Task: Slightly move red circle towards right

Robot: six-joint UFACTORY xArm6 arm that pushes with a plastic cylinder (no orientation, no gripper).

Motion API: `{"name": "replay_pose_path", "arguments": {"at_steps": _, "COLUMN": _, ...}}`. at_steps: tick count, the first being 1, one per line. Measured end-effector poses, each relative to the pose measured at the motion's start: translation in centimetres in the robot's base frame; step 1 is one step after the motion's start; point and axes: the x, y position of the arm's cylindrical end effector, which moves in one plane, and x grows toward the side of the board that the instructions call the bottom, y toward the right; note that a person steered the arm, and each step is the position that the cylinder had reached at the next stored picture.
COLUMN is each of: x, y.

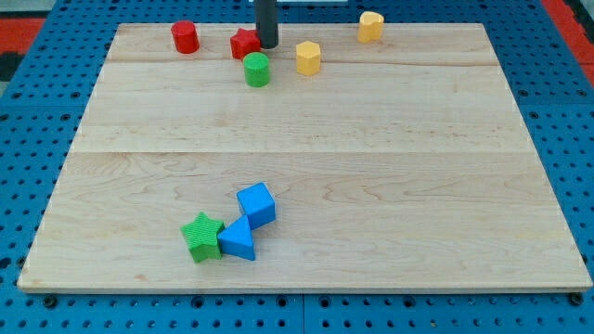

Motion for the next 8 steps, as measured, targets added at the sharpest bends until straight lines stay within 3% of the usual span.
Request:
{"name": "replay_pose_path", "arguments": {"at_steps": 1, "x": 2.0, "y": -4.7}}
{"name": "replay_pose_path", "arguments": {"at_steps": 2, "x": 3.2, "y": -2.7}}
{"name": "replay_pose_path", "arguments": {"at_steps": 4, "x": 14.4, "y": -0.6}}
{"name": "replay_pose_path", "arguments": {"at_steps": 5, "x": 17.2, "y": 1.3}}
{"name": "replay_pose_path", "arguments": {"at_steps": 6, "x": 17.6, "y": 6.5}}
{"name": "replay_pose_path", "arguments": {"at_steps": 7, "x": 13.4, "y": 7.5}}
{"name": "replay_pose_path", "arguments": {"at_steps": 8, "x": 12.3, "y": 5.2}}
